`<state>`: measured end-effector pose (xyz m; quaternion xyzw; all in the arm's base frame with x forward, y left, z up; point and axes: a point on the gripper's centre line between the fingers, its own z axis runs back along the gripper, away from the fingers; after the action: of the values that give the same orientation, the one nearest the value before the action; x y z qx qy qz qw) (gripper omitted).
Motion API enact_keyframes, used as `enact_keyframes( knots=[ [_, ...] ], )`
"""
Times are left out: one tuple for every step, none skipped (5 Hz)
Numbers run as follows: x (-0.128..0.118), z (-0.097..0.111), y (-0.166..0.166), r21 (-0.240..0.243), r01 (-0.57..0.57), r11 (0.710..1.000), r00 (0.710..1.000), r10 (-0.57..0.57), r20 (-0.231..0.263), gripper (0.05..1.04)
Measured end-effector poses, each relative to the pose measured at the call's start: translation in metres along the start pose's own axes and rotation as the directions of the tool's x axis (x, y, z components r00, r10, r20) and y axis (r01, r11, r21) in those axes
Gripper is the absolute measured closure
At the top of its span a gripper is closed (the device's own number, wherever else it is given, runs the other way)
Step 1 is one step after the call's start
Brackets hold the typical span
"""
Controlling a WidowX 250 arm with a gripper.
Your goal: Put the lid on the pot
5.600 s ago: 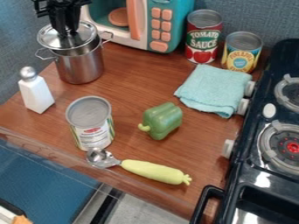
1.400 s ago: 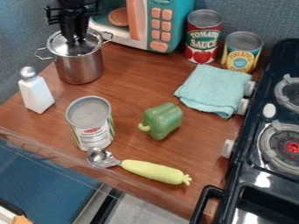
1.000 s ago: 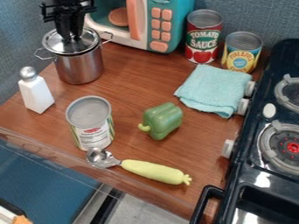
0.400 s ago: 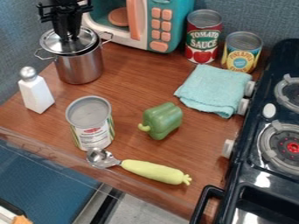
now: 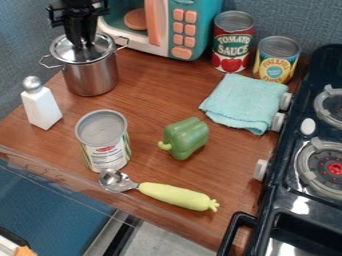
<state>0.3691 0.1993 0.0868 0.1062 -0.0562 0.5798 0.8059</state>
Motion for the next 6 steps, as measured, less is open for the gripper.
enact_keyframes(
  knots=[
    [0.000, 0.003, 0.000, 0.008, -0.004, 1.000, 1.000, 0.003, 0.002, 0.460],
    [0.000, 0.007, -0.002, 0.005, -0.009, 1.000, 1.000, 0.009, -0.002, 0.144],
    [-0.002, 0.017, -0.007, -0.010, -0.008, 1.000, 1.000, 0.008, -0.020, 0.074],
    [-0.002, 0.036, -0.011, -0.029, -0.013, 0.999, 0.999, 0.012, -0.051, 0.079],
    [-0.024, 0.056, -0.019, -0.032, 0.082, 0.996, 0.990, -0.085, -0.114, 0.083],
    [-0.065, 0.090, -0.025, -0.076, 0.230, 0.970, 0.966, -0.237, -0.106, 0.083]
  ],
)
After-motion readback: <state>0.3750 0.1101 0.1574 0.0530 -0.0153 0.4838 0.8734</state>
